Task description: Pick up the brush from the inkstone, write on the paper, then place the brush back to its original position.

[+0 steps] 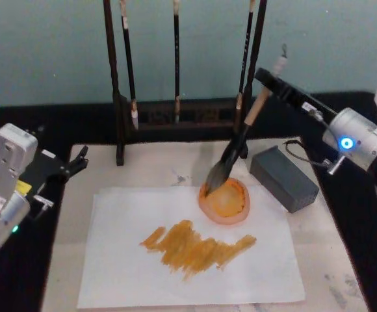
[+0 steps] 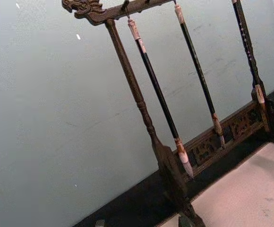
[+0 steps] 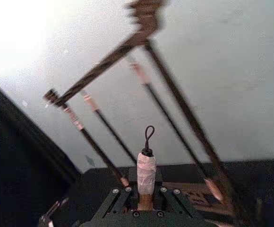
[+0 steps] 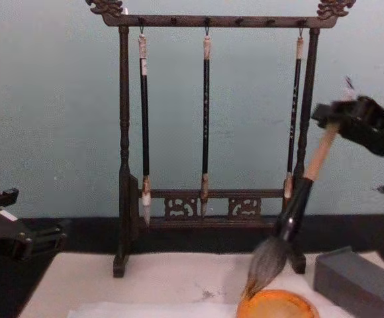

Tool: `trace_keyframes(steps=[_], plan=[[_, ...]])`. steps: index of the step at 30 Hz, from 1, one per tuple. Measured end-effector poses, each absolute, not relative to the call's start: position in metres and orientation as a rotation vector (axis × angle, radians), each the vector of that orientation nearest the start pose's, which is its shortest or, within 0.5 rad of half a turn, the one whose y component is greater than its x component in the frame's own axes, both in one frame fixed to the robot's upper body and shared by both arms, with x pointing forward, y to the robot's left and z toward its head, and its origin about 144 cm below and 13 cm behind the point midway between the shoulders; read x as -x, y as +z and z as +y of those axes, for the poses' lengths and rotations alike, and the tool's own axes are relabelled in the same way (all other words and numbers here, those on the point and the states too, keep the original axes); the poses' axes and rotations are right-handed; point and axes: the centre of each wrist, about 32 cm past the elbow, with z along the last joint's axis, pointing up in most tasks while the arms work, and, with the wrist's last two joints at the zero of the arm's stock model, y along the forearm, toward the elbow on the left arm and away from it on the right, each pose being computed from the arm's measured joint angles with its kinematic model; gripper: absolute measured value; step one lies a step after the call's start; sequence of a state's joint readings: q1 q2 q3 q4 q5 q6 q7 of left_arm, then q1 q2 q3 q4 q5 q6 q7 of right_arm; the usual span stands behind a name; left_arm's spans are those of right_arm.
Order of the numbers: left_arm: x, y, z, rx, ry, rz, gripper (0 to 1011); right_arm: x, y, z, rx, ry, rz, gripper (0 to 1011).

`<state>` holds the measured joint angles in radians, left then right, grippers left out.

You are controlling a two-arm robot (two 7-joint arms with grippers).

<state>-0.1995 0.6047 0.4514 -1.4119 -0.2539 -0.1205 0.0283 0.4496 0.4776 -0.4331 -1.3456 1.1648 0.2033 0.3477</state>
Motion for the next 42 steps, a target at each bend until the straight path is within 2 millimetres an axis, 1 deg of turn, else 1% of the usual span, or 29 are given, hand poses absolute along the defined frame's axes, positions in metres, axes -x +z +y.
trace_keyframes(steps=[3,5,6,8,11,15,21,27,35,42], plan=[[-0.489,1.140,0.310,-0.305,1.248,-0.285,1010,-0.558,1.222,-0.270,-0.287,-0.850,0.465,168],[-0.489,1.140,0.310,-0.304,1.248,-0.285,1010,-0.553,1.232,-0.256,-0.237,-0.827,0.378,168],[-0.489,1.140,0.310,-0.305,1.248,-0.285,1010,-0.553,1.232,-0.256,-0.237,-0.827,0.378,169],[-0.489,1.140,0.310,-0.305,1.248,-0.285,1010,-0.549,1.239,-0.245,-0.203,-0.802,0.323,168],[-0.489,1.140,0.310,-0.305,1.248,-0.285,1010,-0.546,1.242,-0.236,-0.178,-0.779,0.288,168],[-0.489,1.140,0.310,-0.305,1.248,-0.285,1010,-0.543,1.245,-0.220,-0.134,-0.731,0.241,168],[-0.489,1.140,0.310,-0.304,1.248,-0.285,1010,-0.541,1.243,-0.204,-0.088,-0.686,0.201,168],[-0.489,1.140,0.310,-0.304,1.248,-0.285,1010,-0.538,1.237,-0.188,-0.020,-0.658,0.138,168],[-0.489,1.140,0.310,-0.305,1.248,-0.285,1009,-0.538,1.231,-0.179,0.023,-0.638,0.096,169],[-0.489,1.140,0.310,-0.305,1.248,-0.285,1010,-0.540,1.224,-0.176,0.050,-0.647,0.081,168]])
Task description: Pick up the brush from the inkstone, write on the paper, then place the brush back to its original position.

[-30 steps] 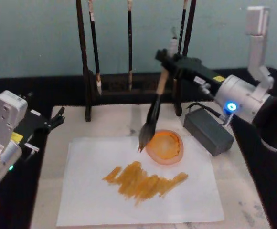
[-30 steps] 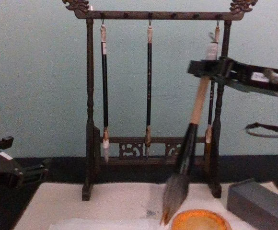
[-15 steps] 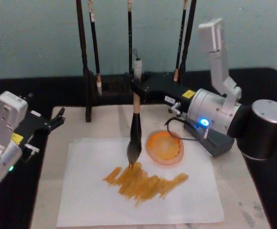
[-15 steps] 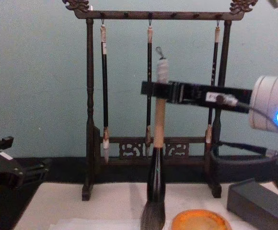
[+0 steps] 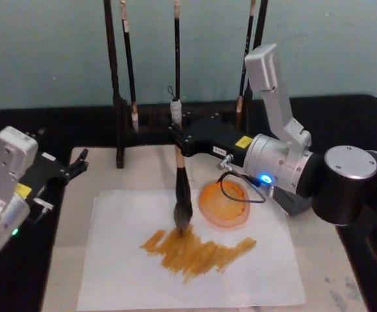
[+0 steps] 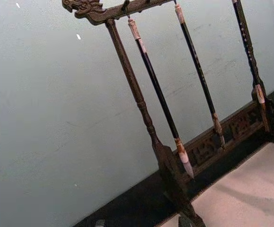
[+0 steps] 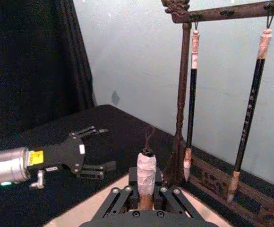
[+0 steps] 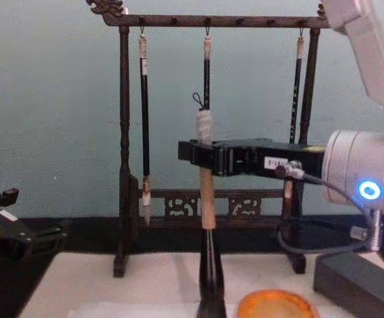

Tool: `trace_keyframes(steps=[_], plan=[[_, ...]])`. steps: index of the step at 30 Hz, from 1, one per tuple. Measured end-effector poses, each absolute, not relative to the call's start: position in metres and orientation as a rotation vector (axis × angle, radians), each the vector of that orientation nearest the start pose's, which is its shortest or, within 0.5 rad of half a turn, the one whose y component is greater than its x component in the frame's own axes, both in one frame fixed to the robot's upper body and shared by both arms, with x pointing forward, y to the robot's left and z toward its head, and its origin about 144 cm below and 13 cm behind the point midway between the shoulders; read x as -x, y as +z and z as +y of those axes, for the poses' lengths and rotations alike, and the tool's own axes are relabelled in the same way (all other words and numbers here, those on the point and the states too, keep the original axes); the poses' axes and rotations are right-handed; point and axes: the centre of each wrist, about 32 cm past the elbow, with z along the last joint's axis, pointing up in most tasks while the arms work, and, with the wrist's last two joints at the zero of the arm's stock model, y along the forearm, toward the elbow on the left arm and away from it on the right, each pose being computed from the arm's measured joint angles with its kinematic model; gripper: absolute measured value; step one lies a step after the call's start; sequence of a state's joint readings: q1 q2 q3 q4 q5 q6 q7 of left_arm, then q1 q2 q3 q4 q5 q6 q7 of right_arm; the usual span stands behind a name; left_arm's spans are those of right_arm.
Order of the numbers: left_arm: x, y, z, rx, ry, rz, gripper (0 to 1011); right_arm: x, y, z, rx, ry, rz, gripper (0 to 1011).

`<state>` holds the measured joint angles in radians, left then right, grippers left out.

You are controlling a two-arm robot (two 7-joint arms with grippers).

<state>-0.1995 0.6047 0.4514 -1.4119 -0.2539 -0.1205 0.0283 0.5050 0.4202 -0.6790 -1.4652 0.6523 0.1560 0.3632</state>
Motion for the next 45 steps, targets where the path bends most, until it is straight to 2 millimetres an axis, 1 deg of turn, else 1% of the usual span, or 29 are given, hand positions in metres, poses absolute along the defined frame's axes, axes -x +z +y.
trace_keyframes(steps=[14,21,28,33,40,45], plan=[[-0.489,1.140,0.310,-0.304,1.248,-0.285,1010,-0.543,1.219,-0.182,0.064,-0.708,0.042,168],[-0.489,1.140,0.310,-0.305,1.248,-0.285,1010,-0.542,1.223,-0.182,0.053,-0.713,0.032,168],[-0.489,1.140,0.310,-0.305,1.248,-0.285,1010,-0.543,1.230,-0.172,0.021,-0.674,0.025,168],[-0.489,1.140,0.310,-0.304,1.248,-0.285,1010,-0.544,1.230,-0.164,0.002,-0.647,0.031,168],[-0.489,1.140,0.310,-0.305,1.248,-0.285,1010,-0.546,1.222,-0.157,0.000,-0.629,0.059,168],[-0.489,1.140,0.310,-0.305,1.248,-0.285,1010,-0.547,1.214,-0.157,0.012,-0.634,0.087,168]])
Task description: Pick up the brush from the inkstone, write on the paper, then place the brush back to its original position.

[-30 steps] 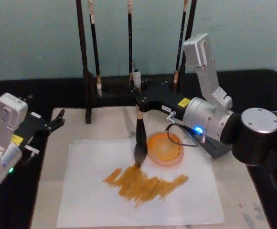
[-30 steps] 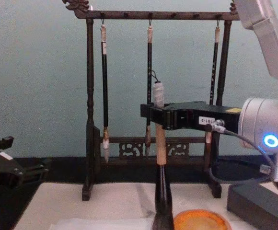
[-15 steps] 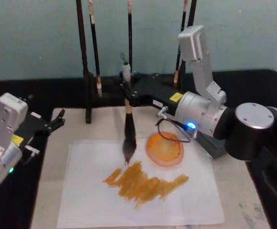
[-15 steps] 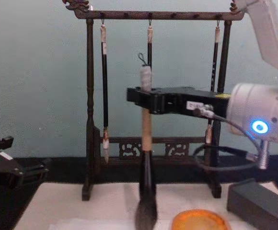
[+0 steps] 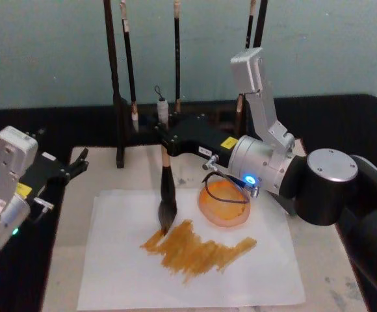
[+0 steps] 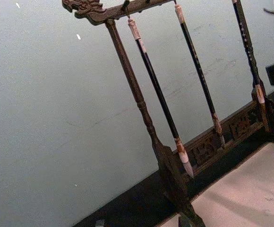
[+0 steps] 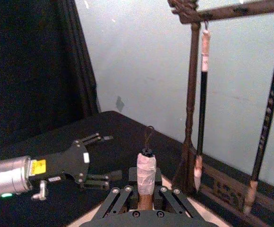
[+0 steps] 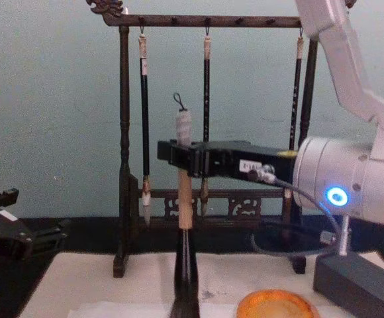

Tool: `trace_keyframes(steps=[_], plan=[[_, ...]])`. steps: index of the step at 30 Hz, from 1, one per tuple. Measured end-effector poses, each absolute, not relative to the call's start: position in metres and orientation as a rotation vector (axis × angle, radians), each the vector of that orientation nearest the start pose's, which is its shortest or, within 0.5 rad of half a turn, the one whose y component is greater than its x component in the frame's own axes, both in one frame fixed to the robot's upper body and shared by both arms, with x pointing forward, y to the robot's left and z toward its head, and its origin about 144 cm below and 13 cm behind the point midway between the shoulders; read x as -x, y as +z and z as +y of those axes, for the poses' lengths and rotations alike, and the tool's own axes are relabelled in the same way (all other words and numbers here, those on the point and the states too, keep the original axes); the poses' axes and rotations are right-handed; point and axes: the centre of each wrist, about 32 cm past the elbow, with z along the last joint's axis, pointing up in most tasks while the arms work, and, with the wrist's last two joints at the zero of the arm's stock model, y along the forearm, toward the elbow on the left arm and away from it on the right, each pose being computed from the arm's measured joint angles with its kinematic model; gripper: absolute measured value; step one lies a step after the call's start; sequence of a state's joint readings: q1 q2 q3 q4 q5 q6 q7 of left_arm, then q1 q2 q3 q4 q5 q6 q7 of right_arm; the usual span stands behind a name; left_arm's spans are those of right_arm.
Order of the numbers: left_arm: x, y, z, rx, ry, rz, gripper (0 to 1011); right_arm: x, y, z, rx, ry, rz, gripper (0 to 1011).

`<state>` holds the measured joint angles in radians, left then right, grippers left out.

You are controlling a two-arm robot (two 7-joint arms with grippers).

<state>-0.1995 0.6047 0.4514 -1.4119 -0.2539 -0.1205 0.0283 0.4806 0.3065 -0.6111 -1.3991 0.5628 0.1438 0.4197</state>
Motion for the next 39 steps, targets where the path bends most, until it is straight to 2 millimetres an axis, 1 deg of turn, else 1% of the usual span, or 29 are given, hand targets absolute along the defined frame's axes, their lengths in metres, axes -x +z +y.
trace_keyframes(steps=[5,9,14,22,27,31,39], plan=[[-0.489,1.140,0.310,-0.304,1.248,-0.285,1010,-0.548,1.208,-0.163,0.017,-0.660,0.101,169],[-0.489,1.140,0.310,-0.304,1.248,-0.285,1010,-0.550,1.207,-0.169,0.015,-0.683,0.103,169],[-0.489,1.140,0.310,-0.305,1.248,-0.285,1010,-0.552,1.208,-0.177,0.010,-0.710,0.101,168],[-0.489,1.140,0.310,-0.305,1.248,-0.285,1010,-0.553,1.212,-0.181,-0.003,-0.724,0.091,168],[-0.489,1.140,0.310,-0.305,1.248,-0.285,1010,-0.552,1.215,-0.179,-0.013,-0.713,0.086,169],[-0.489,1.140,0.310,-0.305,1.248,-0.285,1010,-0.549,1.219,-0.175,-0.022,-0.687,0.080,168],[-0.489,1.140,0.310,-0.305,1.248,-0.285,1010,-0.545,1.219,-0.171,-0.027,-0.661,0.095,168]])
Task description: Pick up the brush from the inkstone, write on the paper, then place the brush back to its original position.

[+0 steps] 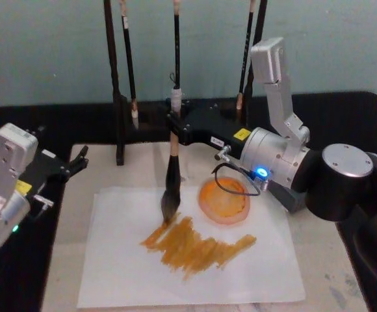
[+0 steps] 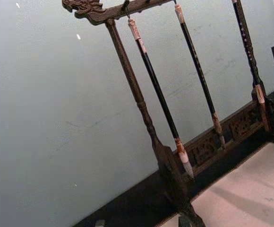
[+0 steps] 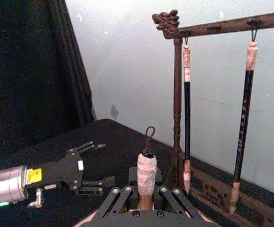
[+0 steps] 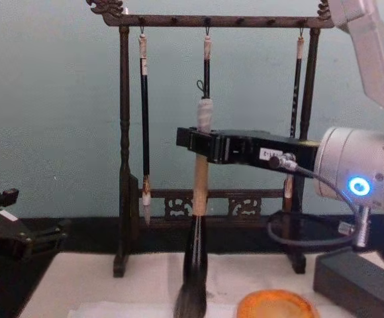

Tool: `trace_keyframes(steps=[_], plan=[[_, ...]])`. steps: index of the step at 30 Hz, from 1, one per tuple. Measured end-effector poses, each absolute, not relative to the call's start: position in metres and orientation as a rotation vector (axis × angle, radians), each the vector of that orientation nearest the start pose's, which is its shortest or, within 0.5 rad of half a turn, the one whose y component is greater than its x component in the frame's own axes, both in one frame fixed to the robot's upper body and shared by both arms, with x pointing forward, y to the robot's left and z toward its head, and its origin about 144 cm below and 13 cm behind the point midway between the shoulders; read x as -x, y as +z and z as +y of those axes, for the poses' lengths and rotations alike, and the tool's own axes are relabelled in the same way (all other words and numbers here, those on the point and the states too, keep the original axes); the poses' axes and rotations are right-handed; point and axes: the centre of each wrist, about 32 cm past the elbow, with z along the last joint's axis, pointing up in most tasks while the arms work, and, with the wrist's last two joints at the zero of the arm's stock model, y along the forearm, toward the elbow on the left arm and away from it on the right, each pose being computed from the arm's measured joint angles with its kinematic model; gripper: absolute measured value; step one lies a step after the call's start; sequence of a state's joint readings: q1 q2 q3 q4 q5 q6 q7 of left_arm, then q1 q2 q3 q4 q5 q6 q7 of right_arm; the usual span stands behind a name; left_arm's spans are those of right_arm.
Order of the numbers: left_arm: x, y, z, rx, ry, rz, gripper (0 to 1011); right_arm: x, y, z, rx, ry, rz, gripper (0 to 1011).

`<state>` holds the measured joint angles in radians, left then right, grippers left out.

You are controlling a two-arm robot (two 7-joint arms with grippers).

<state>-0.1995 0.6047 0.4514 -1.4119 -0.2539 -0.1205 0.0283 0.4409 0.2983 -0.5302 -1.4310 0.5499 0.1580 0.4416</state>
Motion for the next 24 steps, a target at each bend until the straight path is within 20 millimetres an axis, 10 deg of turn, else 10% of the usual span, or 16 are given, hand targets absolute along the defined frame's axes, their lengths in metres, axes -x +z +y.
trace_keyframes(steps=[24], plan=[[-0.489,1.140,0.310,-0.305,1.248,-0.285,1010,-0.545,1.210,-0.185,0.001,-0.726,0.124,169]])
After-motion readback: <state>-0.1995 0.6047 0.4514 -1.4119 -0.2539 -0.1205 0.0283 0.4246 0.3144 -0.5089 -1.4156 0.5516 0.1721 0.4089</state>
